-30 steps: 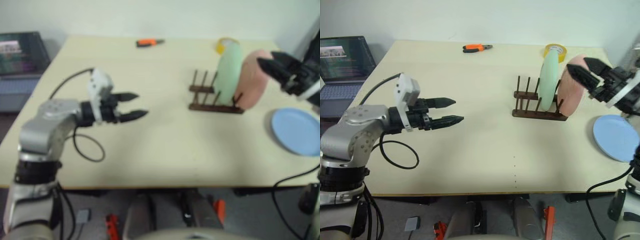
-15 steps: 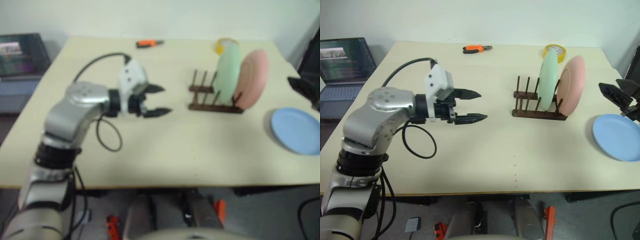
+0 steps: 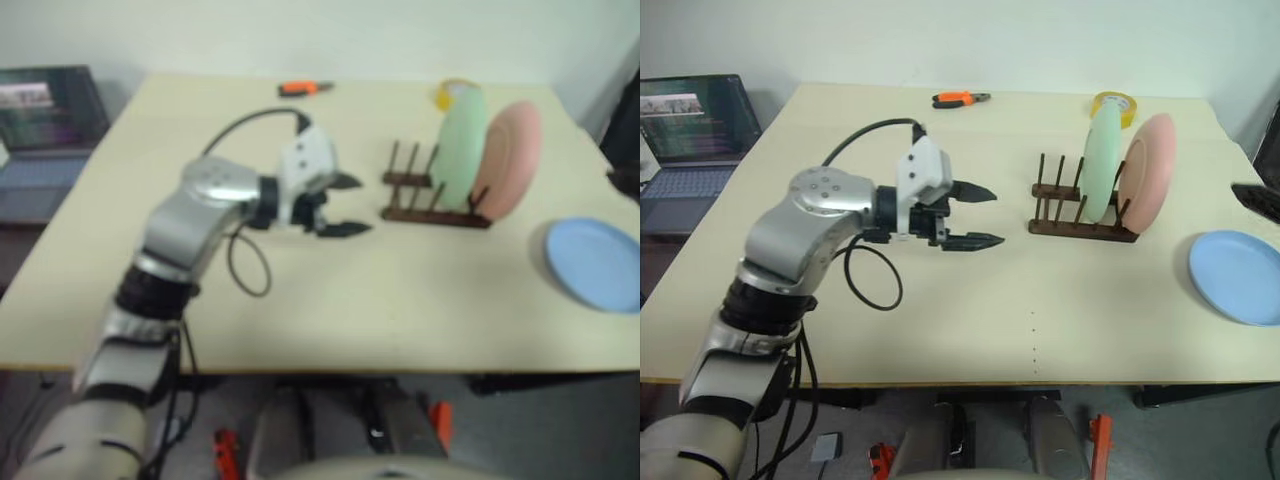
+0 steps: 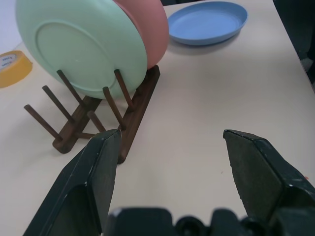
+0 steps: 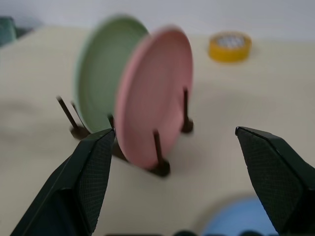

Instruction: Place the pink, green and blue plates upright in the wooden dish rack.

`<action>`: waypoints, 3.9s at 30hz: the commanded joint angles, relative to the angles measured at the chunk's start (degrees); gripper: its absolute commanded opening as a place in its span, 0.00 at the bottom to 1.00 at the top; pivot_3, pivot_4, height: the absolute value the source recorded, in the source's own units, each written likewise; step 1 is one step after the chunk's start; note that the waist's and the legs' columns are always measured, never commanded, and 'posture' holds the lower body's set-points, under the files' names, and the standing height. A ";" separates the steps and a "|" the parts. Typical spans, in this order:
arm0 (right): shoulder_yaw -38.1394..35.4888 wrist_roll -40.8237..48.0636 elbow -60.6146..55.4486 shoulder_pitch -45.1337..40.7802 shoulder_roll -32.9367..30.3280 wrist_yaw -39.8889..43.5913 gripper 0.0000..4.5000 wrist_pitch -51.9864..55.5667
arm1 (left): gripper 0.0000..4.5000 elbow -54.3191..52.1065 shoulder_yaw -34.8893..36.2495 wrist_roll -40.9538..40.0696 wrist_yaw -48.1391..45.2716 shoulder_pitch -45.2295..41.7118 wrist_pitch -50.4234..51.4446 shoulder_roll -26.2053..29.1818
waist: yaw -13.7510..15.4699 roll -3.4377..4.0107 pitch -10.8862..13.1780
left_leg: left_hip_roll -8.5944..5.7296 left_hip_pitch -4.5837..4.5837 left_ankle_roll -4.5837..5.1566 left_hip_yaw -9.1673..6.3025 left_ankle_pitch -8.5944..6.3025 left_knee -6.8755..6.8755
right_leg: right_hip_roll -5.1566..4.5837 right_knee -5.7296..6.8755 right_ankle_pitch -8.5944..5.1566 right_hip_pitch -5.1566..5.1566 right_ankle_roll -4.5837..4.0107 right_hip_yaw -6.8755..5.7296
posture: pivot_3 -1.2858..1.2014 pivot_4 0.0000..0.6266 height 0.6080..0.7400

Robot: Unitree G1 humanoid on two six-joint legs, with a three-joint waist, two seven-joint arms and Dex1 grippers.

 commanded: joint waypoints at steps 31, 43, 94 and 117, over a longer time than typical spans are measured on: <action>9.16 -10.05 5.50 4.64 2.69 6.13 0.95 -5.82 | 1.00 -3.49 -9.35 14.30 11.66 -2.43 6.74 -10.21 | -0.40 0.34 -0.15 | -0.29 0.09 0.01 -0.28 0.00 0.09 | 0.15 0.06 0.13 0.06 0.05 0.10 | 0.52 0.24 1.00; 6.14 -5.92 -2.60 7.82 7.19 4.76 0.95 -1.79 | 1.00 -2.12 -10.64 15.83 12.96 1.09 6.69 -9.87 | -0.24 0.34 -0.15 | -0.30 0.09 0.01 -0.38 0.00 0.09 | 0.15 0.05 0.13 0.11 0.05 0.02 | 0.52 0.24 1.00; 5.28 -18.10 -0.96 4.40 8.91 -10.48 0.00 -11.77 | 1.00 1.52 -6.64 15.74 13.68 -0.37 3.33 -10.32 | -0.33 0.29 -0.12 | -0.64 0.66 0.00 -0.68 -0.01 0.05 | -0.02 -0.05 0.10 0.78 0.03 -0.01 | 0.52 0.24 1.00; 0.19 -4.48 -19.76 -23.27 4.54 -19.95 0.00 -3.36 | 1.00 9.00 -0.24 15.24 11.96 -1.54 -7.75 -9.47 | -0.57 0.44 -0.01 | -0.83 0.62 0.02 -0.81 -0.01 -0.02 | -0.18 -0.09 0.07 0.76 0.07 -0.02 | 0.52 0.24 1.00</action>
